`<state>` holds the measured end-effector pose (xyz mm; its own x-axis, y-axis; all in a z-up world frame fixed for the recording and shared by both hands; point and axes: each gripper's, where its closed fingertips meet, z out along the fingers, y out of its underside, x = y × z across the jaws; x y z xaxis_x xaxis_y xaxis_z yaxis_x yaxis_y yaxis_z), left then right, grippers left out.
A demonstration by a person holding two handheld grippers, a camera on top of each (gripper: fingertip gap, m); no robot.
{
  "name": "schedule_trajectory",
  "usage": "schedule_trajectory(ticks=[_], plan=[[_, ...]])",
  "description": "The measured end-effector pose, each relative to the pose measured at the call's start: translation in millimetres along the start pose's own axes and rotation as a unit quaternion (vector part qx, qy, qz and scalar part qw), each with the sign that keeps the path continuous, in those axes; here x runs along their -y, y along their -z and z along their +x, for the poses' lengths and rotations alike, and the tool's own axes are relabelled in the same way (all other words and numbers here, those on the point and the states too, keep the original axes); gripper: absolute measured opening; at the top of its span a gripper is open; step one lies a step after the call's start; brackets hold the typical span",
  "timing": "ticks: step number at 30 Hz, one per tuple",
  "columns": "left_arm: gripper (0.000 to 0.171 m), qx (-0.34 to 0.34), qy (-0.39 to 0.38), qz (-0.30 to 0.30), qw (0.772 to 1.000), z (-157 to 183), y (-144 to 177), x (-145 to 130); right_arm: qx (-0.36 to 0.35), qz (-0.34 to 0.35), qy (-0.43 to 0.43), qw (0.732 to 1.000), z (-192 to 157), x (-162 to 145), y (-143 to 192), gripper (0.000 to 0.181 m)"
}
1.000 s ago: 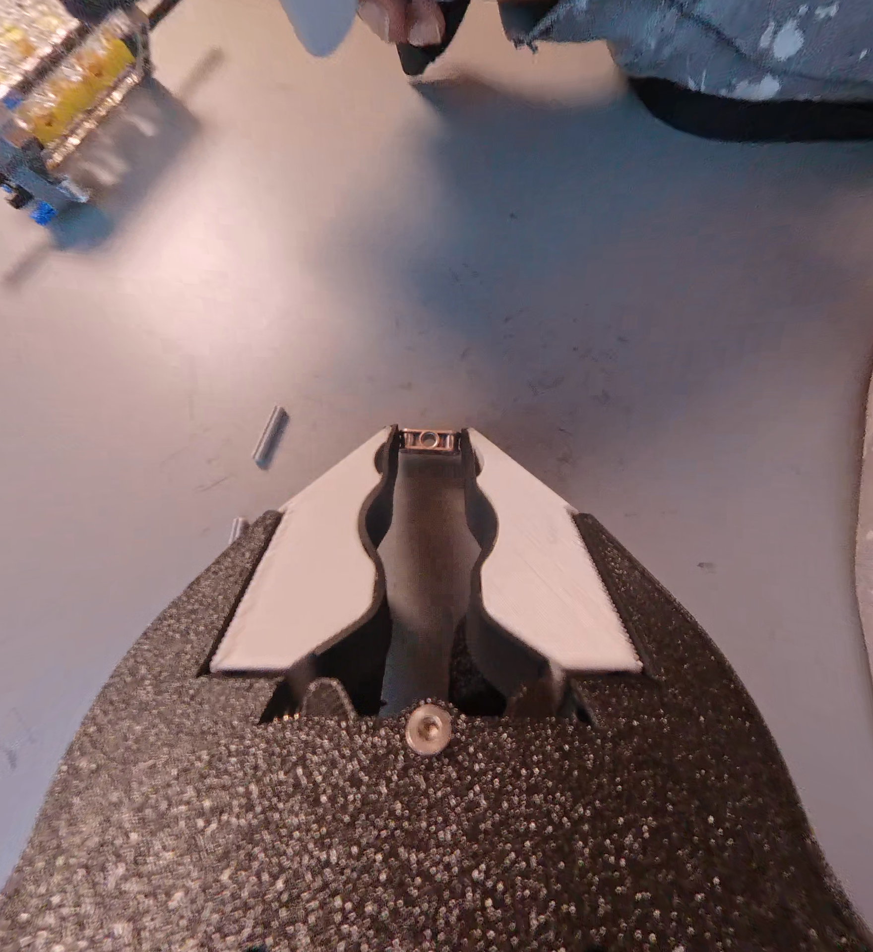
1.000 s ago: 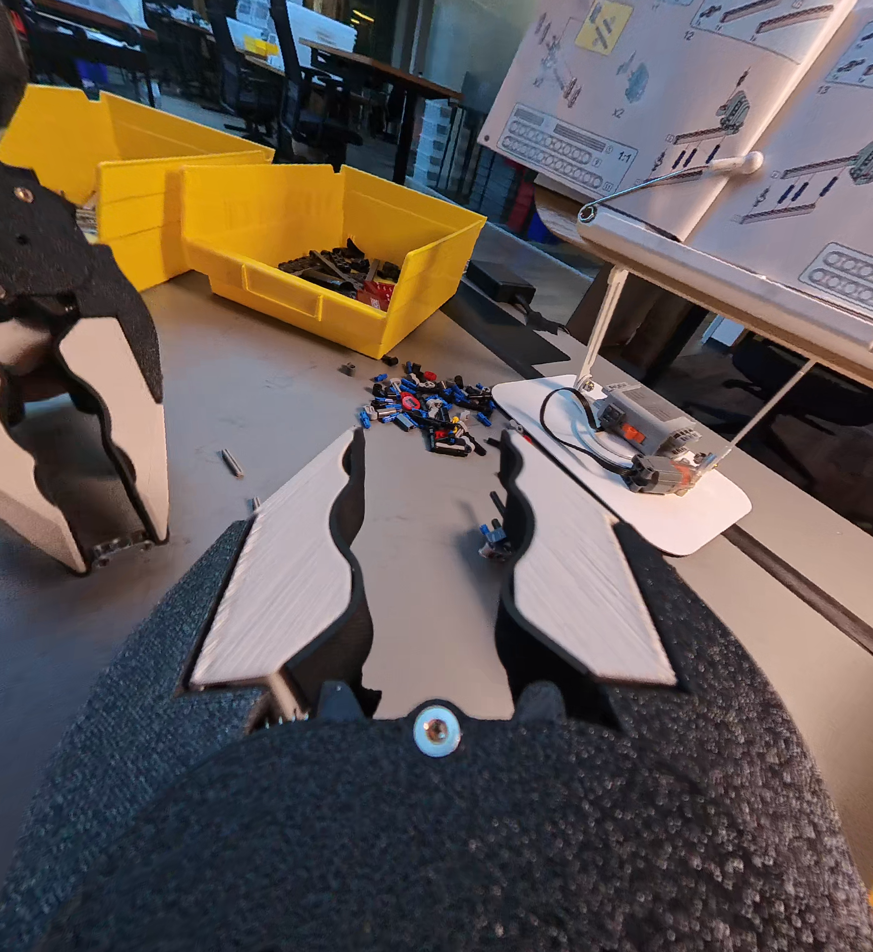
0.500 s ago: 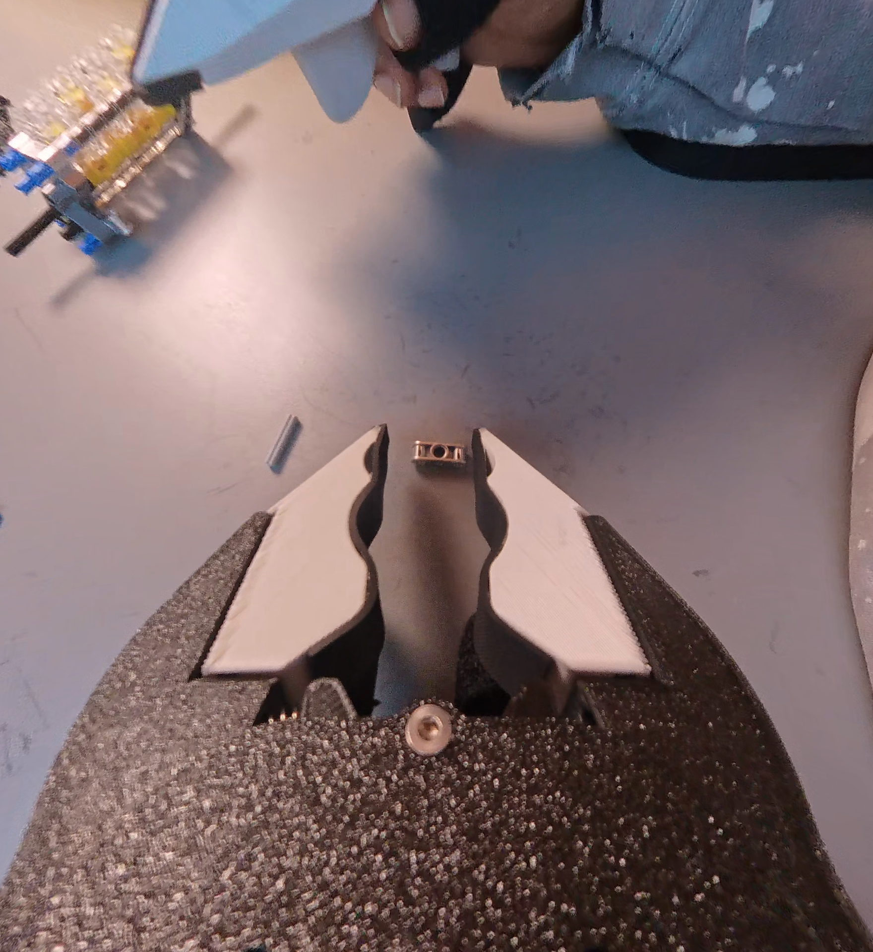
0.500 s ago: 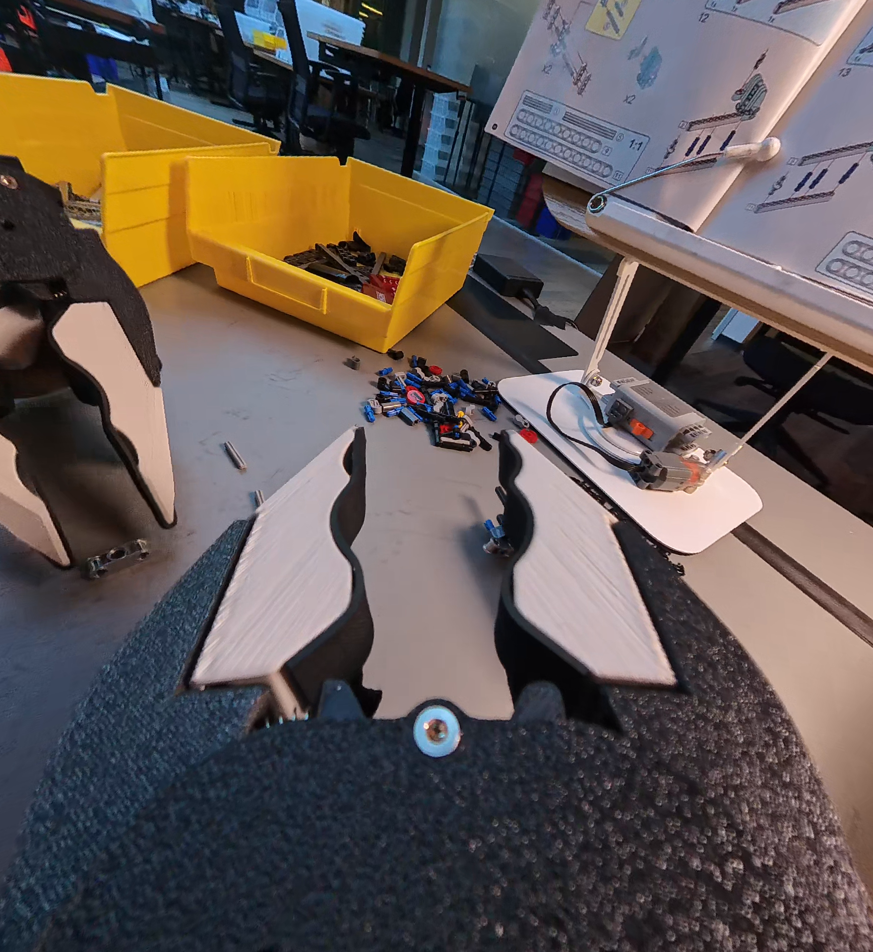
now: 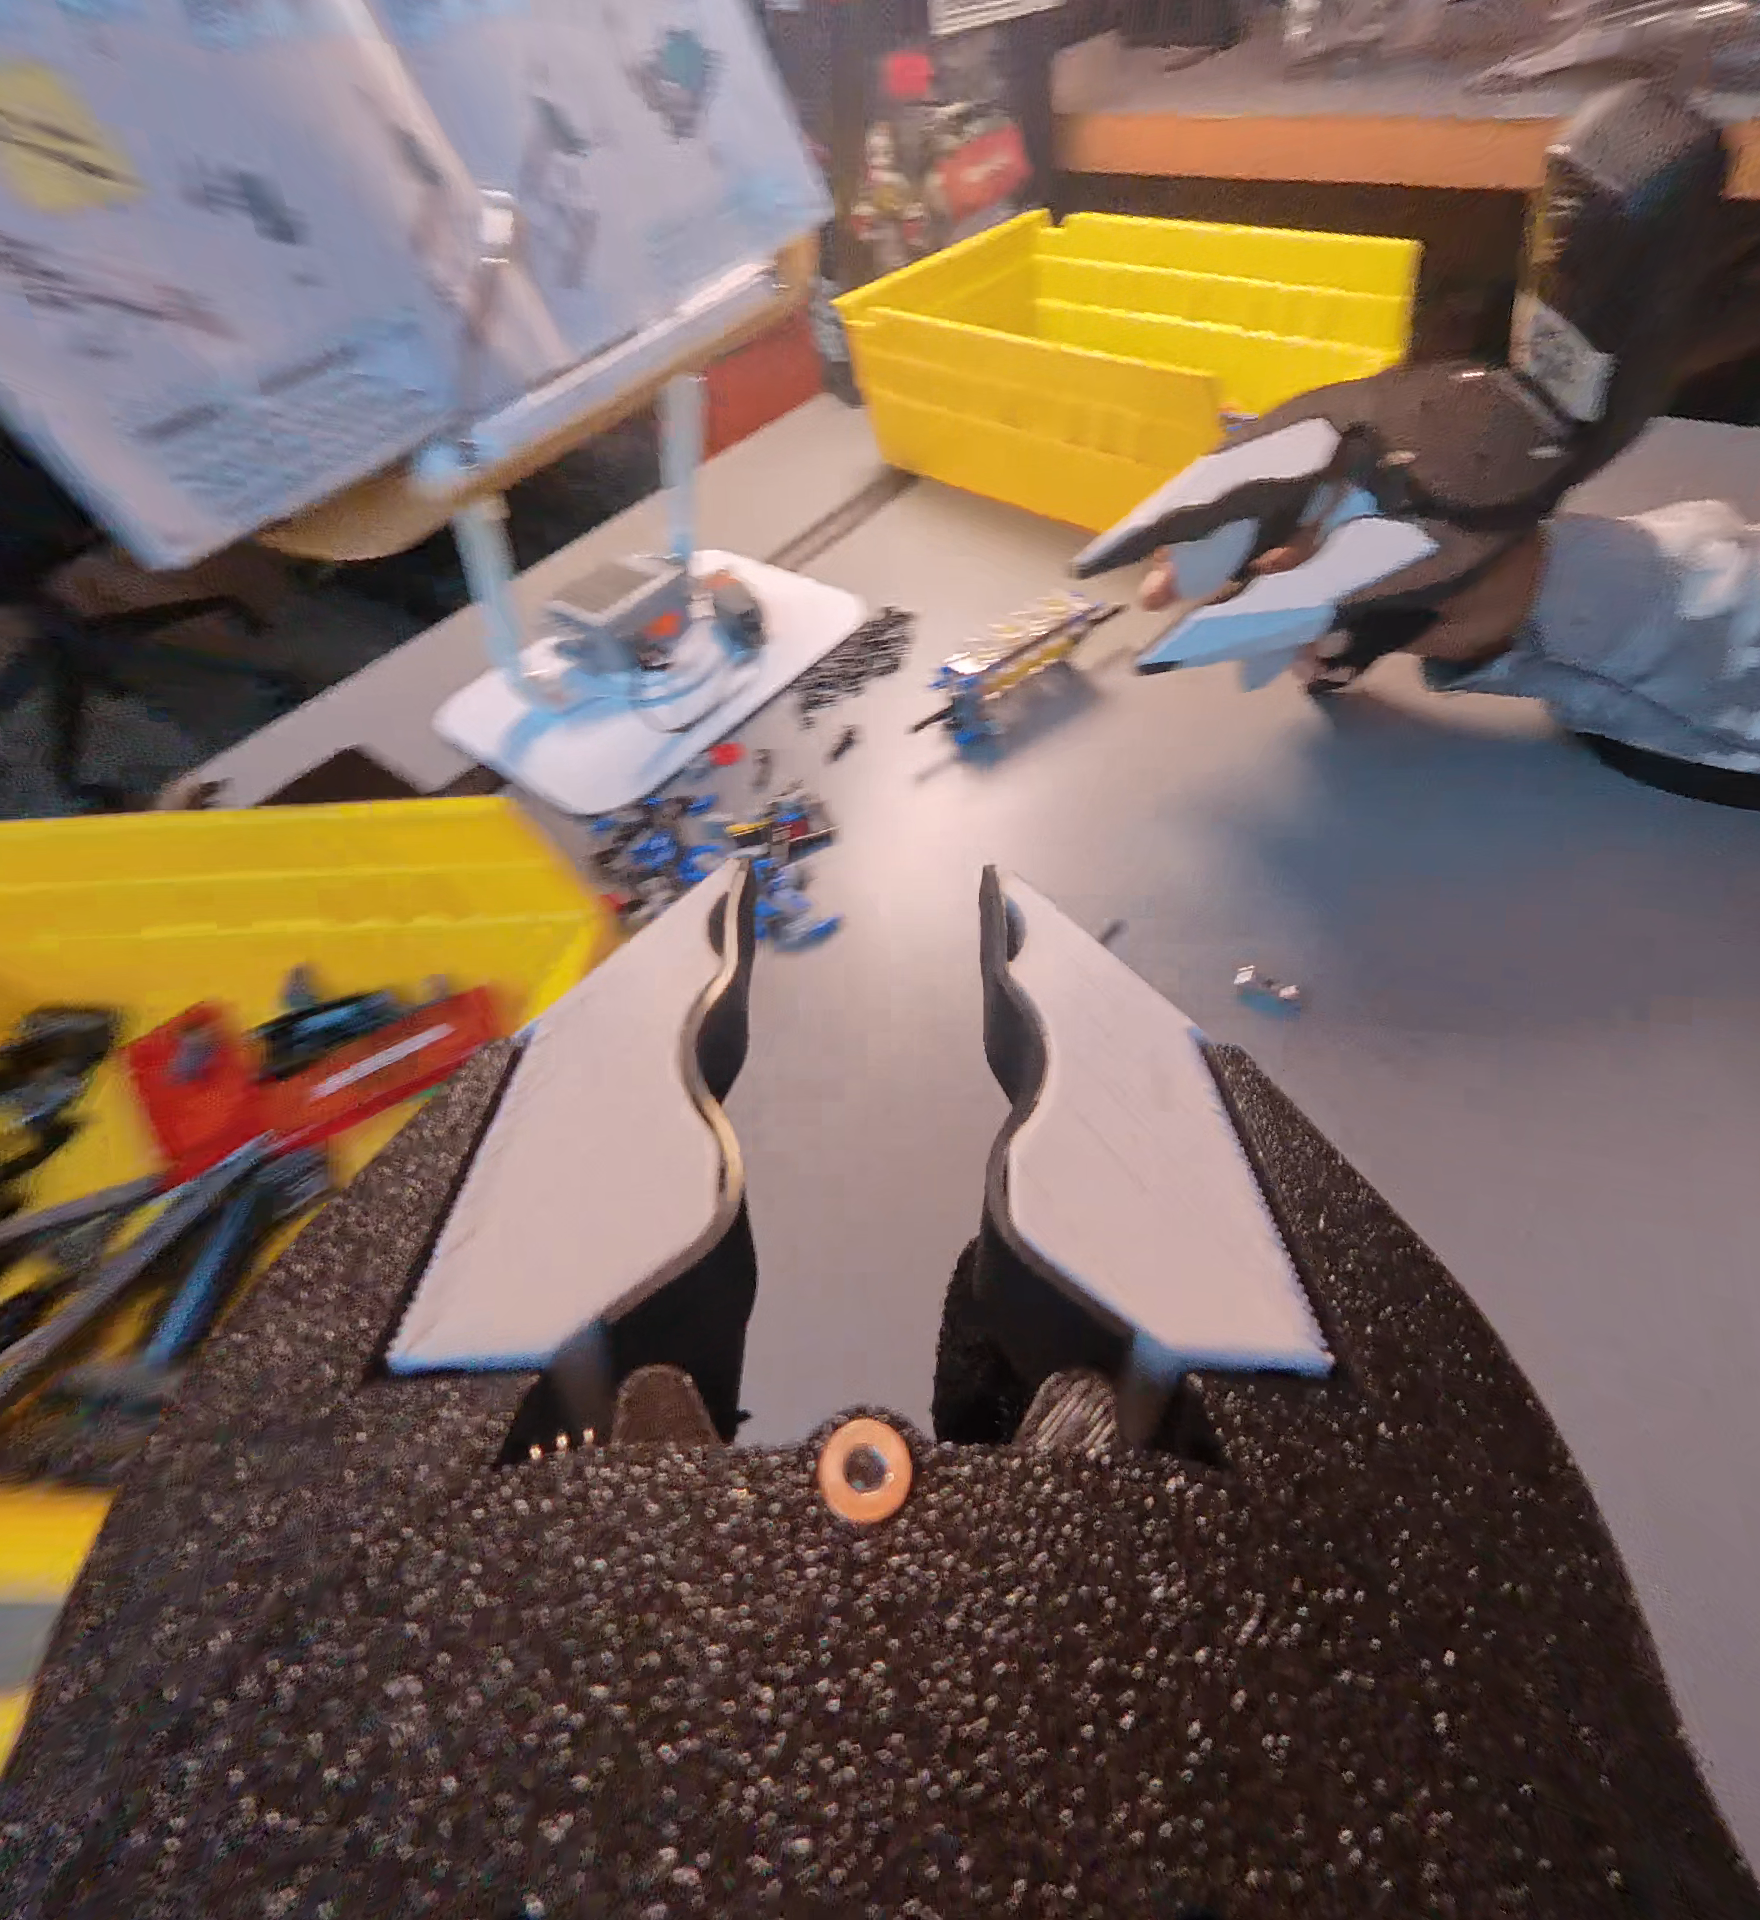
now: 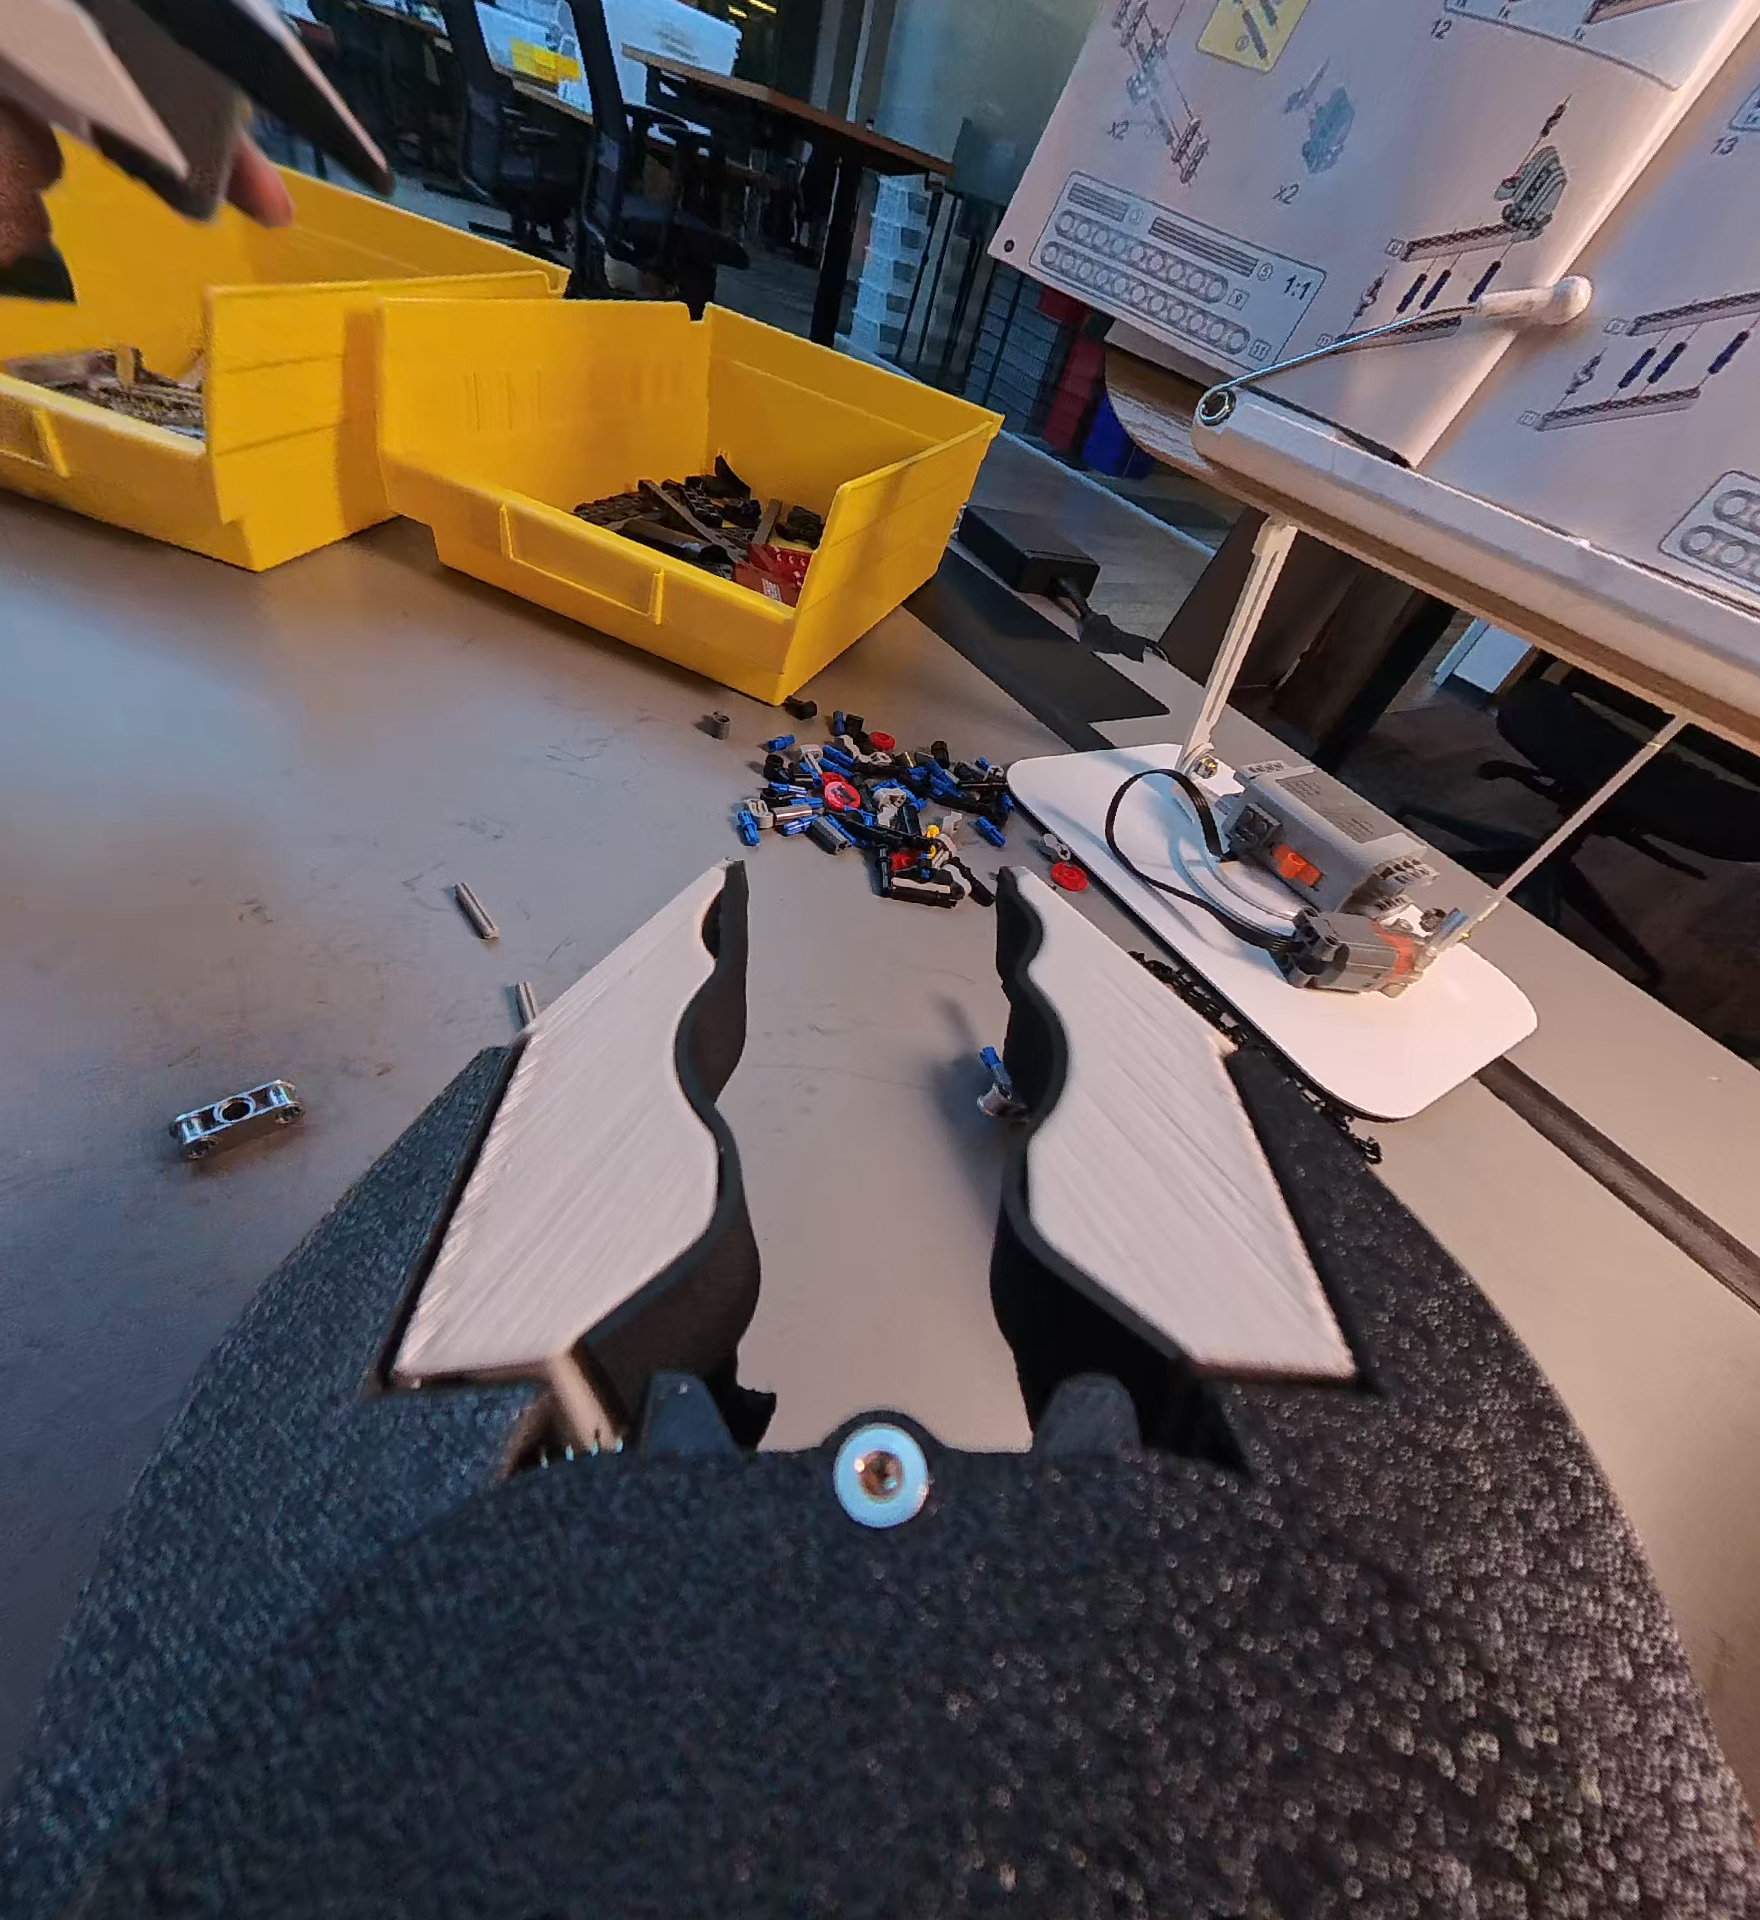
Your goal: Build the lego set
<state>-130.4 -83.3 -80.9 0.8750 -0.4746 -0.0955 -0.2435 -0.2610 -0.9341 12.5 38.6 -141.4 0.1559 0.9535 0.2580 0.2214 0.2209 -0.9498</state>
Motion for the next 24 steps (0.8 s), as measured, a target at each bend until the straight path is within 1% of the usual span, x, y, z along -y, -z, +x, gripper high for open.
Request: schedule_trajectory(ticks=[2,3,5,7,8,10,11,13,15,16,20,22,24], plan=[[0.037,0.086,-0.005,-0.033,0.996,-53,46,-1,0.000,-0.001,0.000,1.000,0,0,0,0.046],[0.036,0.137,-0.006,-0.060,0.989,-83,72,-4,0.001,-0.001,0.000,1.000,0,0,0,0.046],[0.033,0.225,-0.005,-0.134,0.965,-141,127,-21,0.001,-0.003,0.001,1.000,-1,-1,-1,0.045],[0.032,0.290,0.009,-0.217,0.932,-192,175,-49,0.000,-0.005,0.003,1.000,-1,-1,-1,0.045],[0.031,0.301,0.024,-0.262,0.917,-211,194,-69,0.000,-0.007,0.005,1.000,-2,-2,-2,0.044],[0.030,0.286,0.069,-0.350,0.889,-233,220,-116,0.000,-0.011,0.008,1.000,-2,-3,-3,0.043],[0.027,0.276,0.084,-0.383,0.878,-239,228,-137,0.000,-0.012,0.010,1.000,-3,-3,-3,0.043],[0.024,0.254,0.090,-0.442,0.856,-246,237,-174,-0.004,-0.015,0.012,1.000,-2,-4,-4,0.042],[0.023,0.231,0.081,-0.496,0.833,-249,242,-204,-0.009,-0.016,0.013,1.000,-1,-5,-4,0.041],[0.023,0.216,0.079,-0.516,0.825,-248,242,-215,-0.012,-0.017,0.013,1.000,-1,-5,-4,0.040],[0.022,0.148,0.088,-0.578,0.798,-236,239,-243,-0.021,-0.022,0.015,0.999,1,-6,-5,0.039],[0.022,0.116,0.094,-0.607,0.781,-227,240,-251,-0.024,-0.026,0.017,0.999,1,-7,-6,0.039],[0.022,0.068,0.103,-0.632,0.765,-211,241,-256,-0.028,-0.029,0.018,0.999,2,-8,-7,0.039]])
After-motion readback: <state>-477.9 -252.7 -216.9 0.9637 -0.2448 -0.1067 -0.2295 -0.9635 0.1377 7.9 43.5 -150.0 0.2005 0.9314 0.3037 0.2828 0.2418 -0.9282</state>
